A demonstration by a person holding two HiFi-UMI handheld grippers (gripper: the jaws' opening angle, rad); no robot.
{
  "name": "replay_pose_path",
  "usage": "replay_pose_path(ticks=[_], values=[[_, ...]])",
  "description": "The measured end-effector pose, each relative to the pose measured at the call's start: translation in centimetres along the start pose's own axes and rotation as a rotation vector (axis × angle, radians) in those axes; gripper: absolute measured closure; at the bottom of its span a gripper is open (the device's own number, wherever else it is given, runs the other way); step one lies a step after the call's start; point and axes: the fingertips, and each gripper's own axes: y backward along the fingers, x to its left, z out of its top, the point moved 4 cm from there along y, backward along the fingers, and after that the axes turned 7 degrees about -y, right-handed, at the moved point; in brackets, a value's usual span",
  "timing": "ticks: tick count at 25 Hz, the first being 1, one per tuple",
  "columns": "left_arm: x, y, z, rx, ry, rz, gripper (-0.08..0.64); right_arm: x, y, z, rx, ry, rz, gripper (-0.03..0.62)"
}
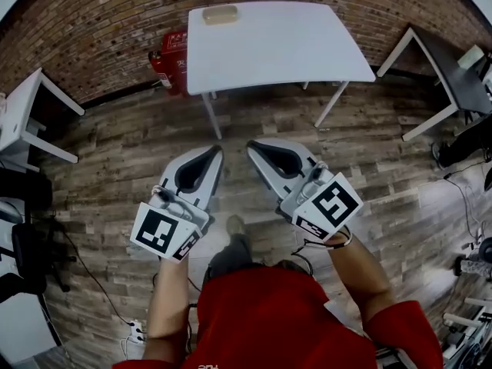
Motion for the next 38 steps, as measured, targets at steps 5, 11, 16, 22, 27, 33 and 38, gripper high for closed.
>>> replay_pose_path(ticks=[5,11,16,22,27,33,38], values=[[7.7,-3.0,-1.0,-0.005,0.021,-0.035,0.546,-4.4,-6.8,0.4,-0.006,-0.007,-0.043,0.561],[13.9,-6.1,-2.3,0.000,0.039,-0.061,0.546,-8.8,-11.7,0.4,0.005,-0.023,-0.082,0.561],[18.1,-8.6,-3.1,-0.003,0.059,-0.064,0.546,-12.3,-14.8,0.7,0.018,-0.015,-0.098,0.561],[22.7,-12.5,-4.2,-0.015,0.062,-0.065,0.546,-17.5,-18.5,0.8,0.018,0.000,-0.085,0.561],[26.8,-17.3,-5.0,-0.011,0.054,-0.060,0.546,-23.3,-22.0,1.6,0.014,0.018,-0.048,0.561],[31.2,-23.0,-6.0,0.006,0.041,-0.005,0.546,-29.6,-25.3,2.4,0.013,0.022,0.003,0.561],[34.4,-27.1,-6.7,0.026,0.047,0.044,0.546,-34.1,-28.0,2.5,0.019,0.005,0.037,0.561]])
